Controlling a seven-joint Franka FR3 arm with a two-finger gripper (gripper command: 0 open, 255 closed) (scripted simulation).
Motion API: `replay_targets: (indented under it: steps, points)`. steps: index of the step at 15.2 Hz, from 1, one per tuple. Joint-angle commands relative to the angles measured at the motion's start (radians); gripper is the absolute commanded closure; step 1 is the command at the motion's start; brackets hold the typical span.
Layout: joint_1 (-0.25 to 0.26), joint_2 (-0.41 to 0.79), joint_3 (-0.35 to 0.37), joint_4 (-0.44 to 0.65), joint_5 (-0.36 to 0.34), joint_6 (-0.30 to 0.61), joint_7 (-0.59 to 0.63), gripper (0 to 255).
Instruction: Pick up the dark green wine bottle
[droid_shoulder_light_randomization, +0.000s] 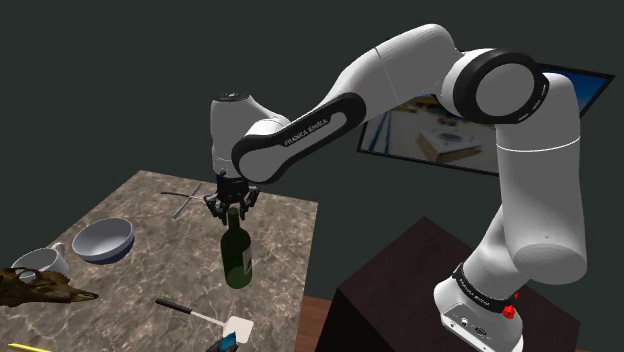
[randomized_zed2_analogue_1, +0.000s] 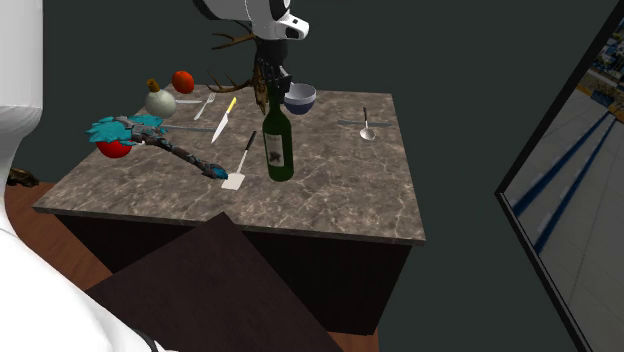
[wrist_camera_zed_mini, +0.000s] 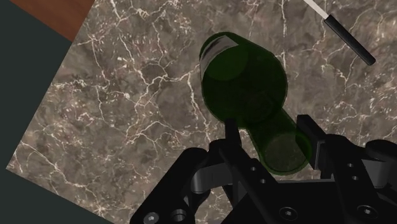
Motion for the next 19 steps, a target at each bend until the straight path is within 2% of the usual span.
replay_targets:
  steps: [1, 19]
  points:
    - [0.0, 0.001, 0.0, -0.001, 0.0, 0.0, 0.0, 255]
    - [-0.016, -0.1, 0.026, 0.063, 0.043, -0.161, -0.021, 255]
